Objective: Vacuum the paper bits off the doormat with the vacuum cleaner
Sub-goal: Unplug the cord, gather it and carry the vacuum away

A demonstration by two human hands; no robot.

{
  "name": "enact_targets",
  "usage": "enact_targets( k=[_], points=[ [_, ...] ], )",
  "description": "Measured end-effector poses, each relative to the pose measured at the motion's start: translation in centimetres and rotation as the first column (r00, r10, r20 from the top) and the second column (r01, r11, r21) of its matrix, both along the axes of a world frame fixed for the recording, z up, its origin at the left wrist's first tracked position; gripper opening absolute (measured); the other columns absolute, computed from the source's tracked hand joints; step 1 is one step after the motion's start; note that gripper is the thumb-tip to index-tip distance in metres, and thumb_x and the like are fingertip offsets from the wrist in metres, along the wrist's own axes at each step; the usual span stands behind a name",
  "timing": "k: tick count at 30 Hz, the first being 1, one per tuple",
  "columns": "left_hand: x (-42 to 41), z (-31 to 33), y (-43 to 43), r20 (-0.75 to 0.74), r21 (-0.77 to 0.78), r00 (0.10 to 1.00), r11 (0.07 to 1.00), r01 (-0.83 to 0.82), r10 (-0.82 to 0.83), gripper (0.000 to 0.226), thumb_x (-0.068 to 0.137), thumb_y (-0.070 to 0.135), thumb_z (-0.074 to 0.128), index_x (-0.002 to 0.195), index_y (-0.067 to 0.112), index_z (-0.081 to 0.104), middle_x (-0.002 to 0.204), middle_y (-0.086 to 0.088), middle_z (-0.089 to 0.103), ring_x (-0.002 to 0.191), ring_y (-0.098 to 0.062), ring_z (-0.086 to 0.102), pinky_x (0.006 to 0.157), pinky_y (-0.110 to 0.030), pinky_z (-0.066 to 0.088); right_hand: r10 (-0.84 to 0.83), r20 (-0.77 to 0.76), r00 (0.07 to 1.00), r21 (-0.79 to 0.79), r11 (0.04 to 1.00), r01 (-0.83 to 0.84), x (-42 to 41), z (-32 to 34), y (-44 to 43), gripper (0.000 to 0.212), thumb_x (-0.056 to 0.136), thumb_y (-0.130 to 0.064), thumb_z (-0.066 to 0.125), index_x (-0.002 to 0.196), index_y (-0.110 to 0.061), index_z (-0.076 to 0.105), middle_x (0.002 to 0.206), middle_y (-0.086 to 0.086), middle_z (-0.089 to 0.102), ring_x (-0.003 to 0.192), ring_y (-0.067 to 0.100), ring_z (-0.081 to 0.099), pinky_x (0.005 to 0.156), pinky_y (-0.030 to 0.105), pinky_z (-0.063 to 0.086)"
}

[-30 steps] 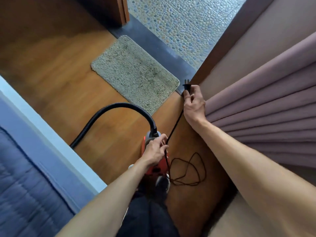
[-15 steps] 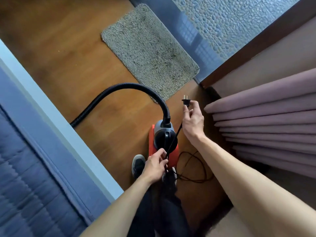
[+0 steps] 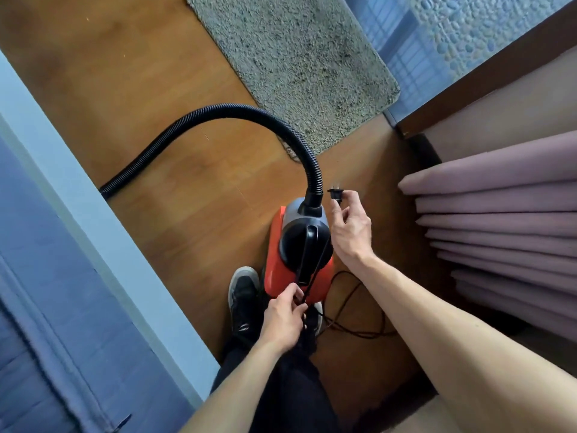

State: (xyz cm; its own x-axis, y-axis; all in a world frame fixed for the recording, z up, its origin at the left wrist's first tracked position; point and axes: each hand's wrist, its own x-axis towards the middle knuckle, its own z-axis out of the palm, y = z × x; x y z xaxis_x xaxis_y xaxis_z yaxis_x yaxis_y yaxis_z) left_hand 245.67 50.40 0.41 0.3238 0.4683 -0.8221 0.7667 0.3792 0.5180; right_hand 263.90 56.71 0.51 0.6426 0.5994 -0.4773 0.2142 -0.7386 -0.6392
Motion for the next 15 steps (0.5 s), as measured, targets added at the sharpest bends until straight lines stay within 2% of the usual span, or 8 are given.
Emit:
enact_targets(
  k=[2,6,9,11,15],
  points=[
    [-0.1,-1.9,-0.4,-0.022,0.007,1.000,1.000,-0.008,0.008,0.007,0.098,0.009,0.056,0.094,0.013,0.052,0.064,0.005,0.056,0.041,0.001,0.048,0.046,-0.011,0.039,0.016,-0.010,1.000,-0.018,1.000,-0.016,-0.2,-2.3,-0.3,0.017,0.100,-0.037,0.046,0.114,-0.028,0.052,0.064,-0.006,0.051,0.062,0.013,0.052,0.070,0.044,0.052],
    [-0.2,-5.4,-1.6,-0.066,0.024,0.998,1.000,-0.005,0.006,0.006,0.098,0.010,0.057,0.095,0.015,0.053,0.072,0.005,0.060,0.050,-0.001,0.051,0.049,-0.009,0.041,0.041,-0.011,0.999,-0.080,0.996,-0.042,-0.8,-6.4,-0.8,0.019,0.100,-0.037,0.044,0.115,-0.027,0.050,0.064,-0.002,0.054,0.068,0.021,0.058,0.071,0.044,0.053],
    [-0.5,-7.3,-2.1,-0.084,0.034,0.996,0.999,-0.011,0.014,0.010,0.098,0.008,0.056,0.093,0.016,0.053,0.081,0.004,0.062,0.057,0.002,0.054,0.052,-0.007,0.041,0.060,-0.014,0.998,-0.103,0.993,-0.061,-1.4,-8.6,-1.1,0.020,0.100,-0.037,0.043,0.115,-0.026,0.050,0.066,-0.006,0.054,0.072,0.021,0.059,0.072,0.043,0.052],
    [-0.8,-8.2,-2.3,-0.096,0.038,0.995,0.999,-0.013,0.017,0.009,0.098,0.009,0.057,0.094,0.017,0.054,0.081,0.007,0.062,0.060,0.004,0.056,0.053,-0.006,0.042,0.065,0.002,0.998,-0.117,0.991,-0.064,-1.8,-9.8,-1.3,0.019,0.100,-0.039,0.042,0.114,-0.028,0.048,0.073,-0.003,0.058,0.077,0.023,0.061,0.073,0.044,0.053],
    [-1.1,-9.6,-2.3,-0.121,0.054,0.993,0.999,-0.004,0.010,0.005,0.097,0.014,0.060,0.094,0.016,0.056,0.074,0.005,0.061,0.058,-0.004,0.054,0.050,-0.009,0.040,0.095,0.046,0.994,-0.150,0.985,-0.087,-1.9,-11.2,-1.3,0.020,0.098,-0.043,0.040,0.112,-0.029,0.046,0.090,0.004,0.063,0.084,0.024,0.061,0.074,0.041,0.051]
  ],
)
